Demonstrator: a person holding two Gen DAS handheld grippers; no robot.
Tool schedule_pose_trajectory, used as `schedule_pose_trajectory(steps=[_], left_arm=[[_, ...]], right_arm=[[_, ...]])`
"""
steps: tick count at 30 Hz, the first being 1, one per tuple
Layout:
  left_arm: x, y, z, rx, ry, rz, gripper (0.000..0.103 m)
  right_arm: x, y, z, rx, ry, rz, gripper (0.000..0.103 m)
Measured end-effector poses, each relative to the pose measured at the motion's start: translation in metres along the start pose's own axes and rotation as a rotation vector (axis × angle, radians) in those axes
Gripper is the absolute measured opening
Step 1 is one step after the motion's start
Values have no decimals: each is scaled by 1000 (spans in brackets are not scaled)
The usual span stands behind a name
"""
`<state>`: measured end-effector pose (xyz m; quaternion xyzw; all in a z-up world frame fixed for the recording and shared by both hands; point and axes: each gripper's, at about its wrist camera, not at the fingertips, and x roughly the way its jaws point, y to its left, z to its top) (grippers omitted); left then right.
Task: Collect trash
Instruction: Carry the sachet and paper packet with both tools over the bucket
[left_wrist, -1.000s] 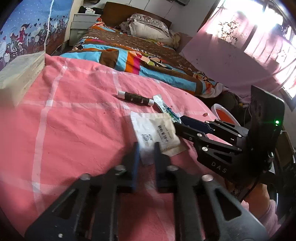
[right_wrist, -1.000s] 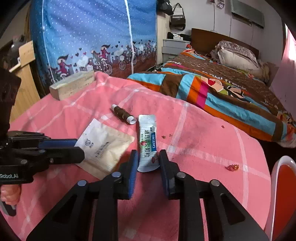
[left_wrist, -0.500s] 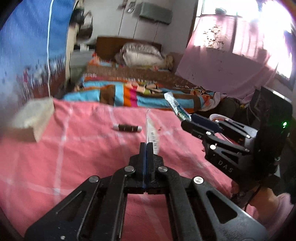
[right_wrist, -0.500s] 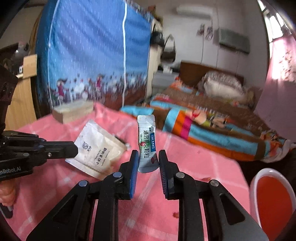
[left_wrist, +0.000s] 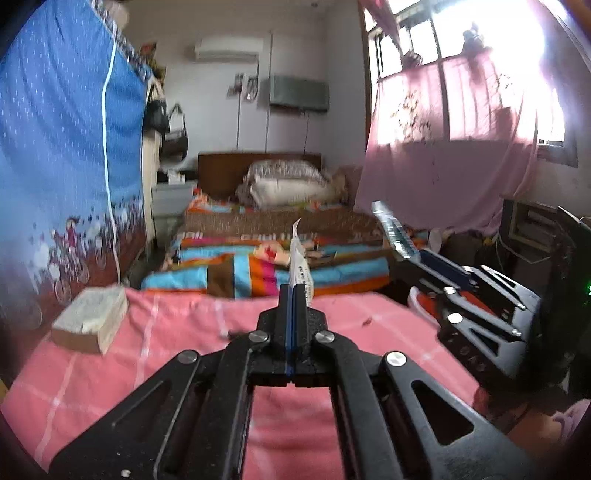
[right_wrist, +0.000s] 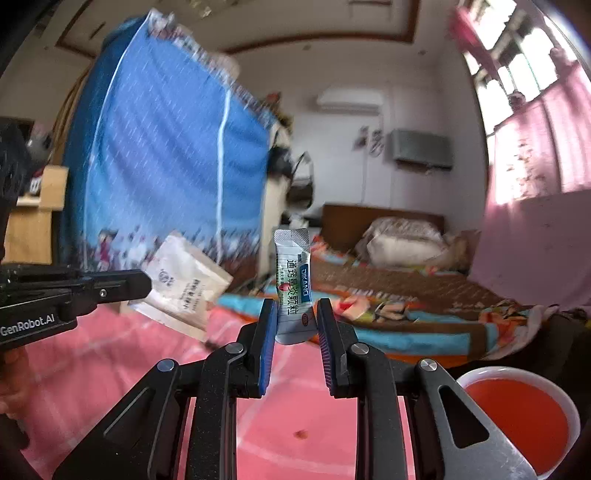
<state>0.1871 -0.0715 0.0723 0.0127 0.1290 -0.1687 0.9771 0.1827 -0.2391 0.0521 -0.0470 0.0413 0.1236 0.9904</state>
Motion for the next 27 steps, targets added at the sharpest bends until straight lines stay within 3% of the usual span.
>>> schedule_pose_trajectory(steps=[5, 10, 20, 27], left_arm=[[0, -20, 11, 6, -63, -45, 6], [7, -47, 22, 18, -101, -113, 6], [27, -118, 31, 109, -118, -256, 6], [51, -156, 27, 109, -58, -339, 6]], right_arm=[[-27, -27, 10, 42, -97, -82, 20], [-43, -53, 13, 79, -136, -156, 20], [-68, -115, 2, 202, -113, -293, 20], [-79, -151, -10, 285, -39, -367, 20]])
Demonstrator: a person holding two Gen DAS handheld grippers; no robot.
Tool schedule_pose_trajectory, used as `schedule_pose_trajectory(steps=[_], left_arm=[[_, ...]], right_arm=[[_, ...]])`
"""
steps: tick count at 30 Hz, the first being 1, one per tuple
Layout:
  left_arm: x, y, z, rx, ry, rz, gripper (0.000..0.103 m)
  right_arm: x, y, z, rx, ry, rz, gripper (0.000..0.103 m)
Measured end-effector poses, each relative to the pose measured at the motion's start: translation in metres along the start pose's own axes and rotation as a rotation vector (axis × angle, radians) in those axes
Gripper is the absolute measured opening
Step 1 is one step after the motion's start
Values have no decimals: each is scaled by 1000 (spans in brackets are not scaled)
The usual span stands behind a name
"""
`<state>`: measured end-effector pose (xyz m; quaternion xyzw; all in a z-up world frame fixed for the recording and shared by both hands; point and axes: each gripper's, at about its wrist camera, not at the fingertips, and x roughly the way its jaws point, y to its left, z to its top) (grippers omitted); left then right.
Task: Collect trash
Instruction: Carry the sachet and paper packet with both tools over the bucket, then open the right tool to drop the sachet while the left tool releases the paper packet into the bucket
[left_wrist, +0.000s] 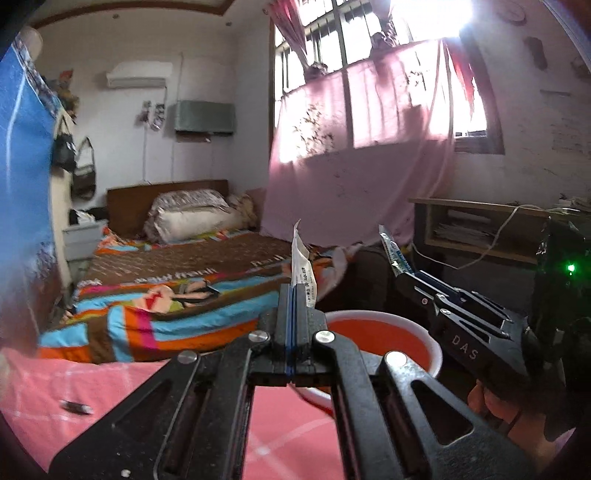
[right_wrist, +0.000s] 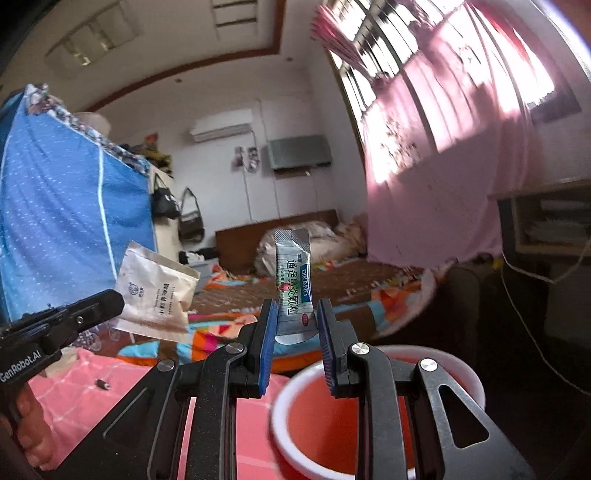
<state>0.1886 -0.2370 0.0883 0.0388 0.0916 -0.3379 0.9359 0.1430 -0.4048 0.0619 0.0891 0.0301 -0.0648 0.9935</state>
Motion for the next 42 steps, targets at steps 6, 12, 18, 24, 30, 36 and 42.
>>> schedule_pose_trajectory(steps=[6, 12, 18, 24, 30, 36, 42], left_arm=[[32, -12, -9, -57, 88, -57, 5], [59, -20, -14, -99, 169, -91, 5], [88, -24, -21, -155, 263, -130, 5], [106, -22, -29, -215, 326, -138, 6], [112, -24, -36, -228, 353, -140, 6], [113, -30, -37, -224, 366, -144, 6], [115, -31, -36, -222, 376, -142, 6]], right_arm=[[5, -23, -7, 42, 82, -56, 20], [7, -35, -13, 65, 141, -96, 20], [21, -46, -19, 93, 233, -144, 21], [27, -55, -25, 130, 289, -155, 21], [29, -58, -28, 148, 315, -156, 21], [29, -61, -28, 155, 319, -157, 21], [30, -65, -28, 164, 327, -166, 21]])
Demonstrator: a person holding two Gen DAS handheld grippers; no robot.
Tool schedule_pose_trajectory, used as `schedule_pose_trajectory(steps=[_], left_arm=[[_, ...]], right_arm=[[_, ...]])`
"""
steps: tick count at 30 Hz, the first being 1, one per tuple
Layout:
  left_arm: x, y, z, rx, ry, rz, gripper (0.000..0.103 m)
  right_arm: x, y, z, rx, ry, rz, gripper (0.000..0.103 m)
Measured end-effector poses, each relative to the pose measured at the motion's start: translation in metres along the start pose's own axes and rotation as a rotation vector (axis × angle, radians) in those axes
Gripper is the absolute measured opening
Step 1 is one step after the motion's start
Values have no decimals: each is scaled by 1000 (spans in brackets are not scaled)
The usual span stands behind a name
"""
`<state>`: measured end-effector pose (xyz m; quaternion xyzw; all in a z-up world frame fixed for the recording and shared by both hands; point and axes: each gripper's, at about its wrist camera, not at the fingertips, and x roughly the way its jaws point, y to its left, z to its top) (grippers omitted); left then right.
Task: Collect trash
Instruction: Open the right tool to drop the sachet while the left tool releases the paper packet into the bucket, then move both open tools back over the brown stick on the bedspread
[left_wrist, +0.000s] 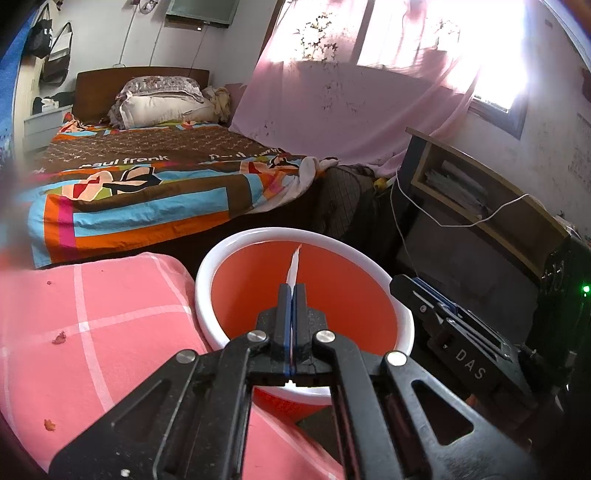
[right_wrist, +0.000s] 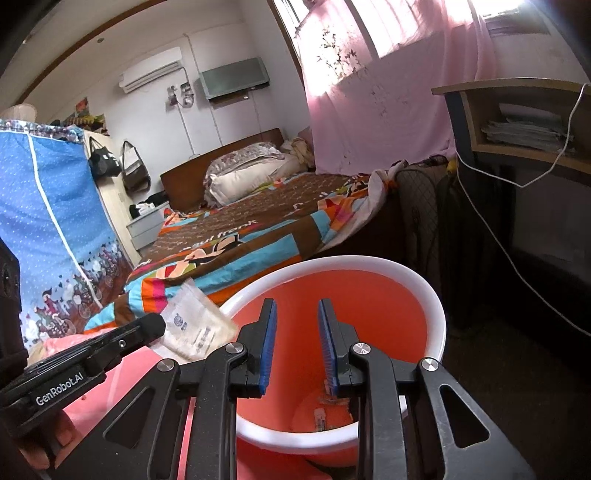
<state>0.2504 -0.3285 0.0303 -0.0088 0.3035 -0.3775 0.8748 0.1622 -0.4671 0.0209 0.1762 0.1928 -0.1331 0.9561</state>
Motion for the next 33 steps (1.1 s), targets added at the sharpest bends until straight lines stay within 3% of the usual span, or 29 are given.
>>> schedule_pose_trajectory(steps=[5, 10, 21, 25, 30, 32, 33], left_arm=[[2, 3, 0, -18, 9, -6, 10], [0, 9, -1, -38, 2, 2, 28], [-7, 25, -5, -88, -8, 39, 40], [-15, 31, -4, -95, -20, 58, 51], [-34, 46, -4, -109, -63, 116, 70], [-43, 53, -3, -118, -88, 146, 81], [-49, 56, -3, -122, -107, 167, 89]], right_arm=[[1, -4, 1, 19, 10, -19, 21], [3, -8, 1, 33, 20, -27, 22], [2, -6, 1, 27, 18, -25, 35], [2, -4, 2, 24, 11, -36, 47], [4, 3, 4, 13, 8, -58, 53], [3, 6, 4, 12, 0, -57, 80], [1, 8, 4, 13, -17, -54, 83]])
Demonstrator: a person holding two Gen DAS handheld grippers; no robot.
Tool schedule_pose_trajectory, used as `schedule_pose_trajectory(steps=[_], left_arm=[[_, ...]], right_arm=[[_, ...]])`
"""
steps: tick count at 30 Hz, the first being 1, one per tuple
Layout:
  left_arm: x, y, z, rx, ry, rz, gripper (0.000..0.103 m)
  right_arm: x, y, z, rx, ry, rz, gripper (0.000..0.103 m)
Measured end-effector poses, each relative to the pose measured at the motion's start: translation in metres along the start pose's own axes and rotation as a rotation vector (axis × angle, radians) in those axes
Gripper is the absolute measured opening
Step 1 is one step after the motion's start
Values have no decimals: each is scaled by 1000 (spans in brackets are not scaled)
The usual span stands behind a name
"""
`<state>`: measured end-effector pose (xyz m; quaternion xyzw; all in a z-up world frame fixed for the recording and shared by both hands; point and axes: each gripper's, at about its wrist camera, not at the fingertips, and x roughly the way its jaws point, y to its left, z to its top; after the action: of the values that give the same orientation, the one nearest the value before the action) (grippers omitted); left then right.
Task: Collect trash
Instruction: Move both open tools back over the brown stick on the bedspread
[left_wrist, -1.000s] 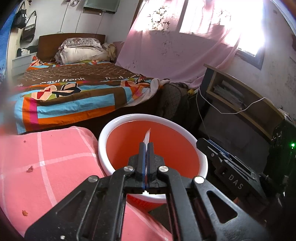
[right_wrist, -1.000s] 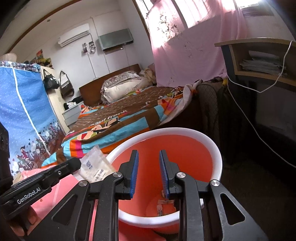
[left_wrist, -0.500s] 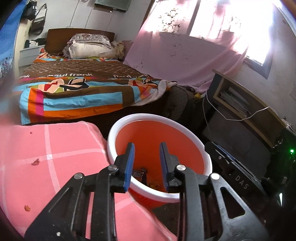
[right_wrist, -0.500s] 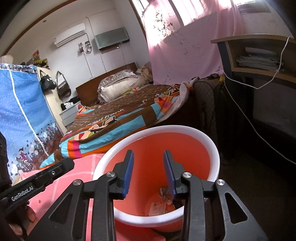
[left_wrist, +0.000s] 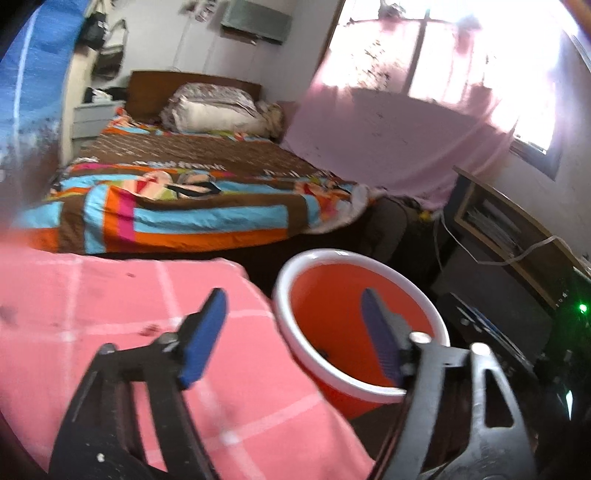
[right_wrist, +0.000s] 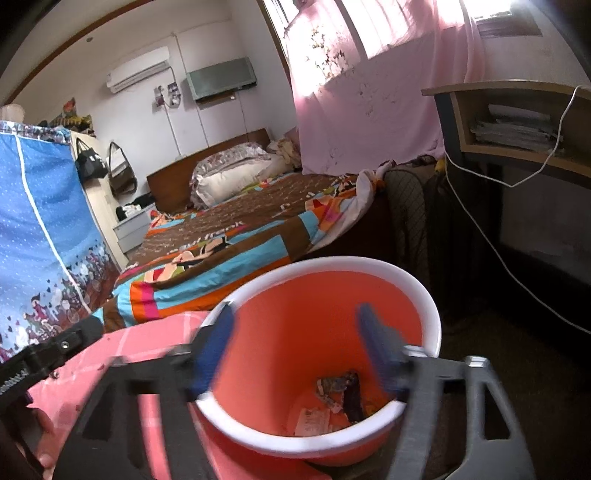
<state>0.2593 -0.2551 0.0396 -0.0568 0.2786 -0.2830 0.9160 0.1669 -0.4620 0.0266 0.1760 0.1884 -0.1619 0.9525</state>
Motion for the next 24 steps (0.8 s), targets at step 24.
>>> schedule_pose_trajectory(steps=[24], left_arm=[[-122, 82, -9, -20, -370, 372, 103]], right_arm=[[-59, 94, -7, -150, -381, 224, 103]])
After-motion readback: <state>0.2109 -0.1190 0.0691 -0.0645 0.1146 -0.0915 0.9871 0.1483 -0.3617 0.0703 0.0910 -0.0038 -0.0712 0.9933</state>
